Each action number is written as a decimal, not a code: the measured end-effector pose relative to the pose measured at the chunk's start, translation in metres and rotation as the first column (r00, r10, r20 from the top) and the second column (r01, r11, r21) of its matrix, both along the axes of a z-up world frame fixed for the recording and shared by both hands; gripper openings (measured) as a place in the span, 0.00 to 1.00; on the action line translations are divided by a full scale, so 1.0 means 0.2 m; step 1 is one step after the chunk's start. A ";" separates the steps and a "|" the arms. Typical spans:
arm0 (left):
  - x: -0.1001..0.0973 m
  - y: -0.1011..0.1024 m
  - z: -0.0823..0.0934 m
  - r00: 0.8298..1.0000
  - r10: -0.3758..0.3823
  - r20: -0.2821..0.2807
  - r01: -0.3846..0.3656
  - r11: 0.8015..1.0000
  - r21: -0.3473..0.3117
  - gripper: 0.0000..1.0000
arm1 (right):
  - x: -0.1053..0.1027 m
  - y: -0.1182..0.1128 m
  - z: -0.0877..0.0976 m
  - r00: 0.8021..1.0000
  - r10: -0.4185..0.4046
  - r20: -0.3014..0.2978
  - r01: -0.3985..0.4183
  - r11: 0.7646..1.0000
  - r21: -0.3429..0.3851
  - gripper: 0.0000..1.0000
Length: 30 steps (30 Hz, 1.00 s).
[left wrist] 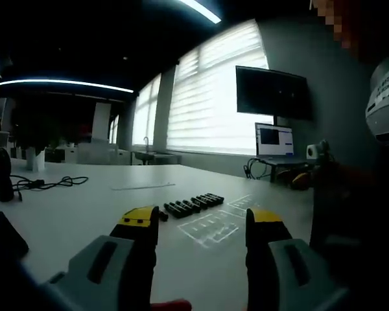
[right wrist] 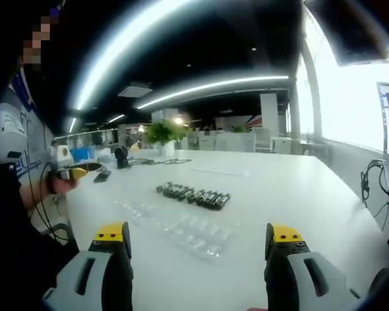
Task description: Grip medicine bottles put into box
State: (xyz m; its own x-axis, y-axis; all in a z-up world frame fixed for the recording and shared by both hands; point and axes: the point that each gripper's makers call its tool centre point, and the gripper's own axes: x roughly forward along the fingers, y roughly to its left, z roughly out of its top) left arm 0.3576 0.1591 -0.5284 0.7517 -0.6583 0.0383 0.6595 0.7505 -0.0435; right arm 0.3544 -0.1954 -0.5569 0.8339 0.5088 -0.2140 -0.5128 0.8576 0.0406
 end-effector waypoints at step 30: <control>-0.01 -0.03 0.00 1.000 -0.019 0.005 0.019 1.000 -0.005 0.47 | -0.02 -0.01 0.00 1.000 -0.010 -0.006 0.010 1.000 0.002 0.80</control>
